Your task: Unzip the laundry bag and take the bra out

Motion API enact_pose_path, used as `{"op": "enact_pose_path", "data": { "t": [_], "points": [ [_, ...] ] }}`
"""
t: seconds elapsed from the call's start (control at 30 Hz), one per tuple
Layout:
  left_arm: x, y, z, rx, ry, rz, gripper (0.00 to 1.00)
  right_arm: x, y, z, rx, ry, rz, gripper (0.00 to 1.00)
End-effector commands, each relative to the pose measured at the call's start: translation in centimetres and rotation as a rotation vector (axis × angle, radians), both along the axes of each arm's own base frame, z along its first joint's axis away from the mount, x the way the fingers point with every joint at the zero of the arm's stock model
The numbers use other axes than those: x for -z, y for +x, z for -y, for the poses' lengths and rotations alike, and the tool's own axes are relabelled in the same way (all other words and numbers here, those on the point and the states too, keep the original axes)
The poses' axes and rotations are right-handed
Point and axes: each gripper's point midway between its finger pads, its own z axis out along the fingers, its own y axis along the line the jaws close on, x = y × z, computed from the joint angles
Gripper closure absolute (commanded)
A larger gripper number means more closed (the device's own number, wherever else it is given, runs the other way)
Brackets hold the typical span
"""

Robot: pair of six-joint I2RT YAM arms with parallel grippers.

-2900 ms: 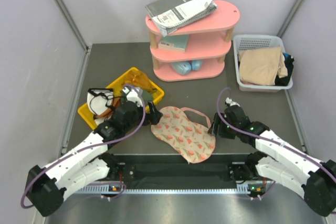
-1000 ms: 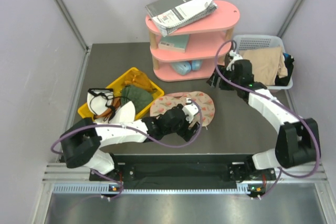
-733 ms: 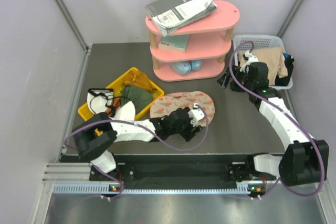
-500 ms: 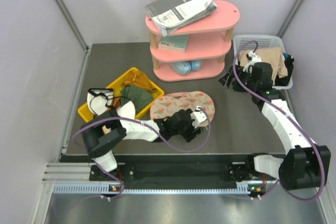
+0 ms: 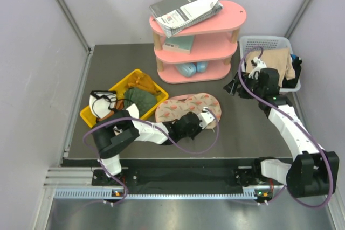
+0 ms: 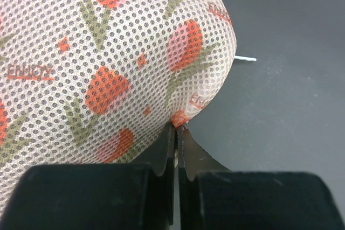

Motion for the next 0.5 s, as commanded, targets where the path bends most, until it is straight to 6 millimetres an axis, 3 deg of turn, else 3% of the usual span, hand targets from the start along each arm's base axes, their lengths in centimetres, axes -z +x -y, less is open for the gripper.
{"op": "enact_pose_path", "data": {
  "t": [0.0,0.2,0.33,0.47],
  "points": [
    [-0.8,1.2,0.5,-0.044,-0.04,0.004,1.0,-1.0,-0.5,0.3,-0.022,-0.024,0.073,0.23],
    [-3.6,1.8,-0.6,-0.086,-0.104,-0.072,1.0,0.2,-1.8,-1.0,-0.09,-0.022,0.118,0.25],
    [-6.1,2.2,-1.4,-0.09,-0.17,-0.163,1.0,0.4,-3.7,-4.9,-0.213,-0.088,0.173,0.3],
    [-7.4,2.9,-2.9,-0.102,-0.225,-0.258,1.0,0.0,-5.6,-7.1,-0.265,-0.147,0.231,0.31]
  ]
}}
